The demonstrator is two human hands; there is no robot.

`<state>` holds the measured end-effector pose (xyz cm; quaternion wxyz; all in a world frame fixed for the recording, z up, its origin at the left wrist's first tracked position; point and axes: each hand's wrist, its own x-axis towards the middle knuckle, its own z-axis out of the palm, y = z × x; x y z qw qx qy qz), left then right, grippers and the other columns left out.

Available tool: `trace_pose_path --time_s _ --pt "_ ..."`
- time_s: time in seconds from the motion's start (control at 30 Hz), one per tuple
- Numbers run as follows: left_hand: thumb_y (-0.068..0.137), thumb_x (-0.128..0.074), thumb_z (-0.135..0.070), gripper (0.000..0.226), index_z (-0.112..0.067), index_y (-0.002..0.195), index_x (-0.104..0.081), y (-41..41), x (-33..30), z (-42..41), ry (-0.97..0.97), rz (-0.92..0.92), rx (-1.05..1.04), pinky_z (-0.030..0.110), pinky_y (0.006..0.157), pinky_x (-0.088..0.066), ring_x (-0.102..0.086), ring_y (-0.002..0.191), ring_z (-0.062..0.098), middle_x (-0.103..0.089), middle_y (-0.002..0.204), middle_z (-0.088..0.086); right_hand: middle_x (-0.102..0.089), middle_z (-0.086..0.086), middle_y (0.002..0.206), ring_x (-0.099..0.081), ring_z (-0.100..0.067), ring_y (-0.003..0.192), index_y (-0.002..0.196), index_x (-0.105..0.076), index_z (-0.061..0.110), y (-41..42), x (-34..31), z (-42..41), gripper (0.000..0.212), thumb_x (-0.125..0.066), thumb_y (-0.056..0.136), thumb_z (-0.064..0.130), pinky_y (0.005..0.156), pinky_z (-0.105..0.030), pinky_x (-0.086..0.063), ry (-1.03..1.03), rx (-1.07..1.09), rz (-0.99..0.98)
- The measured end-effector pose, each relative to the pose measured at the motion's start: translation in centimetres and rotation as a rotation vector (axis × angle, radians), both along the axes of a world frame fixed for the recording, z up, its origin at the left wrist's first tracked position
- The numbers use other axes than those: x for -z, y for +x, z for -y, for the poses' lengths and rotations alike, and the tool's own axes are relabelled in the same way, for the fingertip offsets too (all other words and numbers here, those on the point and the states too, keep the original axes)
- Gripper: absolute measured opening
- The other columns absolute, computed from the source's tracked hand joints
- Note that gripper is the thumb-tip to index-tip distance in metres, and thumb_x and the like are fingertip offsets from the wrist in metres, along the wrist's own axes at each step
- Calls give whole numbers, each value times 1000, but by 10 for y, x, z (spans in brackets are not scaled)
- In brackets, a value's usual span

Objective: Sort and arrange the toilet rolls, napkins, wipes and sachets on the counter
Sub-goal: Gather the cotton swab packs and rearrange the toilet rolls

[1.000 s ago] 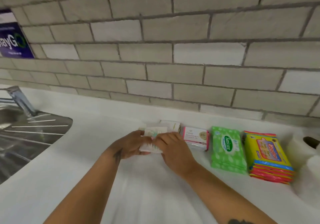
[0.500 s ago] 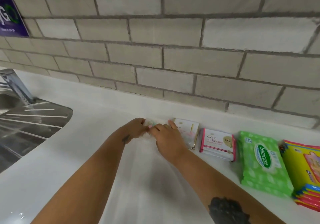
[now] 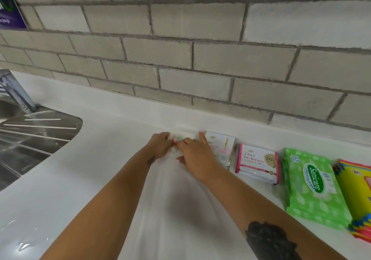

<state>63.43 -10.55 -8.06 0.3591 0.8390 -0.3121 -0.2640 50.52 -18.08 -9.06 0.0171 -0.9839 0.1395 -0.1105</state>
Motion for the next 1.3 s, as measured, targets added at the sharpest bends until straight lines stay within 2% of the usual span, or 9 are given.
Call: trace_pose_path --time_s 0.1,0.17,0.27,0.33,0.5,0.6,0.7,0.9,1.3 --pt "94 -53 -30 30 -3 106 -60 -1 2 3 -28 5 -17 32 79 -48 -60 97 28 -63 110 13 -51 -5 130 -53 -26 116 142 -36 15 0 -1 -3 56 -49 93 40 117 -45 5 1 16 2" --pt "95 -51 -31 27 -8 108 -60 -3 1 4 -6 34 -8 30 82 -45 -55 101 26 -58 117 12 -52 -6 128 -53 -26 114 141 -38 14 0 -1 -5 53 -49 94 36 117 -46 3 8 25 13" --pt "98 -43 -35 54 -3 140 -37 -3 2 6 72 110 -1 37 106 -36 -46 126 30 -45 141 17 -52 -6 126 -53 -26 114 139 -39 13 -1 -4 -8 51 -50 93 33 117 -46 2 11 53 15" --pt "99 -37 -39 57 -7 146 -29 0 4 6 101 148 5 41 110 -32 -41 131 32 -42 144 16 -54 -5 123 -53 -25 113 136 -42 13 -1 -5 -10 49 -51 93 35 117 -46 1 16 63 27" --pt "98 -33 -45 54 -15 143 -37 1 0 7 73 242 -56 48 110 -31 -39 132 32 -42 144 13 -51 -3 128 -47 -23 121 133 -44 14 -8 -16 -10 46 -51 93 34 117 -40 -10 98 55 82" --pt "97 -36 -44 49 -18 138 -44 -7 -11 6 30 305 -94 48 110 -31 -39 131 30 -44 142 11 -49 -2 132 -46 -22 121 133 -44 15 -19 -27 -8 44 -51 93 31 106 -31 -29 155 42 131" --pt "97 -40 -42 44 -19 134 -49 -22 -28 3 -90 332 -118 49 107 -34 -44 127 30 -46 140 10 -48 1 135 -45 -19 122 135 -43 19 -35 -41 -6 45 -53 92 29 100 -28 -35 220 70 192" --pt "98 -43 -35 40 -15 131 -52 -72 -60 -9 -324 358 -72 25 96 -36 -51 120 18 -53 133 4 -42 4 143 -40 -15 129 142 -33 22 -88 -73 -10 53 -52 93 29 103 -27 -34 297 160 325" --pt "96 -49 -29 31 -22 126 -53 -207 -112 -14 -668 130 67 9 79 -37 -54 109 7 -57 118 -10 -47 2 139 -46 -18 126 139 -39 19 -210 -120 -27 55 -59 89 28 102 -32 -40 415 337 669"
